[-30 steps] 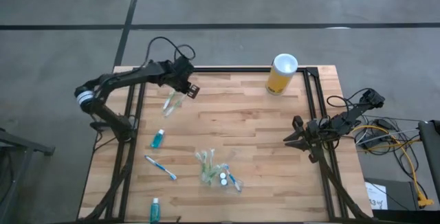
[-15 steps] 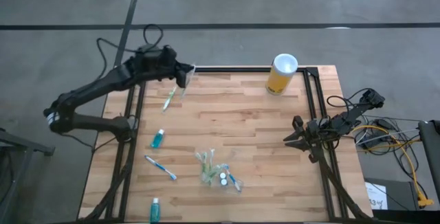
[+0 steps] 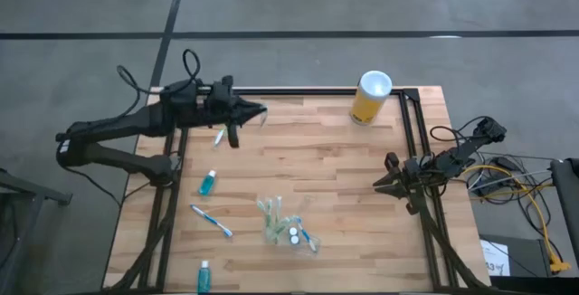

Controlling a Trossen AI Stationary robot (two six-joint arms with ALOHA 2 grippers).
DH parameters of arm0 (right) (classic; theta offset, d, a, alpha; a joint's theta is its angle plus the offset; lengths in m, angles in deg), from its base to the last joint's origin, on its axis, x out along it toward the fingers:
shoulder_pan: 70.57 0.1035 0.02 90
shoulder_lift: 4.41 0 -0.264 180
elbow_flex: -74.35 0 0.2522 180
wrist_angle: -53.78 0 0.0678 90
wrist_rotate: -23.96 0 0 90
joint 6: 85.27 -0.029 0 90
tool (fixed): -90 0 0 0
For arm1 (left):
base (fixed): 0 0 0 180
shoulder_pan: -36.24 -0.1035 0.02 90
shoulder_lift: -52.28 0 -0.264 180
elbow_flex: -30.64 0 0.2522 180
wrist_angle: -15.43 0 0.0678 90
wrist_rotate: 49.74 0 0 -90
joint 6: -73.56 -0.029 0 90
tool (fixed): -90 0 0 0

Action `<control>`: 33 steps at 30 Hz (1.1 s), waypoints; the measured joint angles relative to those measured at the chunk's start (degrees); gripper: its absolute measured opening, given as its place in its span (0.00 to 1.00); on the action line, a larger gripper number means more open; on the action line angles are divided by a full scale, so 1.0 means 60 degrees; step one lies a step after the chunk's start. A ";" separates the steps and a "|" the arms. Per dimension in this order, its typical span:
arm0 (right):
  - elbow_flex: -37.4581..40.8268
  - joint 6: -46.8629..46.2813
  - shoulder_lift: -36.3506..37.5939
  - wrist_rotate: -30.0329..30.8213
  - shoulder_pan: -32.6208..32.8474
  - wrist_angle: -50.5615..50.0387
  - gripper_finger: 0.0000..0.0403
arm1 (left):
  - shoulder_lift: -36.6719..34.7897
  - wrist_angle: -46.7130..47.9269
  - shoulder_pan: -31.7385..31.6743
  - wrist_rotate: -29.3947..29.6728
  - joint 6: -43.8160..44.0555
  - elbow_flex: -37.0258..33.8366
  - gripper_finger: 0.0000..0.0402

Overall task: Pick & Place toothbrushing station
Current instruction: Put the green toothbrush into the transparent organizer

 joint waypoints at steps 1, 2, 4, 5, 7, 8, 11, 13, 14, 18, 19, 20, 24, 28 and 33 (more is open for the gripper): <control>0.0000 0.0000 0.0000 -0.0001 0.0000 0.0000 0.19 | 0.0052 -0.0177 0.0257 0.0166 -0.0084 -0.0013 0.01; 0.0000 0.0000 0.0001 -0.0001 0.0000 0.0000 0.19 | 0.0118 -0.0349 0.0502 0.0333 -0.0140 -0.0031 0.01; 0.0000 0.0001 0.0000 -0.0002 0.0000 0.0000 0.20 | 0.0233 -0.0789 0.0967 0.0666 -0.0161 -0.0123 0.01; -0.0002 0.0000 0.0000 0.0001 0.0000 0.0000 0.20 | 0.0279 -0.0981 0.1192 0.0767 -0.0161 -0.0191 0.01; 0.0000 0.0000 0.0000 0.0001 0.0000 0.0000 0.20 | 0.0325 -0.1394 0.1604 0.0975 -0.0152 -0.0336 0.01; 0.0000 0.0000 0.0001 -0.0001 0.0000 0.0000 0.21 | 0.0336 -0.1563 0.1821 0.1064 -0.0153 -0.0437 0.01; -0.0002 0.0000 0.0000 0.0001 0.0000 0.0000 0.21 | 0.0343 -0.1996 0.2398 0.1234 -0.0115 -0.0726 0.01; -0.0002 0.0000 0.0002 0.0001 0.0000 0.0000 0.20 | 0.0338 -0.2164 0.2783 0.1312 -0.0081 -0.0893 0.01; -0.0002 0.0000 0.0000 0.0000 0.0000 0.0000 0.20 | 0.0310 -0.2255 0.2963 0.1312 -0.0079 -0.0968 0.01; 0.0000 0.0000 0.0001 0.0001 0.0000 0.0000 0.18 | 0.0022 -0.2311 0.3734 0.1313 0.0168 -0.1257 0.01; 0.0000 0.0000 0.0004 -0.0002 0.0000 0.0000 0.18 | -0.0065 -0.2298 0.3955 0.1313 0.0211 -0.1331 0.01; 0.0000 0.0000 0.0000 -0.0001 0.0000 0.0000 0.17 | -0.0142 -0.2291 0.4189 0.1314 0.0217 -0.1409 0.01; 0.0000 0.0000 0.0004 -0.0001 0.0000 0.0000 0.17 | -0.0414 -0.2308 0.5116 0.1343 0.0229 -0.1562 0.01; 0.0000 0.0000 0.0000 -0.0001 0.0000 0.0000 0.18 | -0.0620 -0.2409 0.6076 0.1987 0.0140 -0.1563 0.01; 0.0000 0.0000 0.0004 0.0000 0.0000 0.0000 0.20 | -0.0555 -0.2761 0.6904 0.2496 -0.0011 -0.1574 0.01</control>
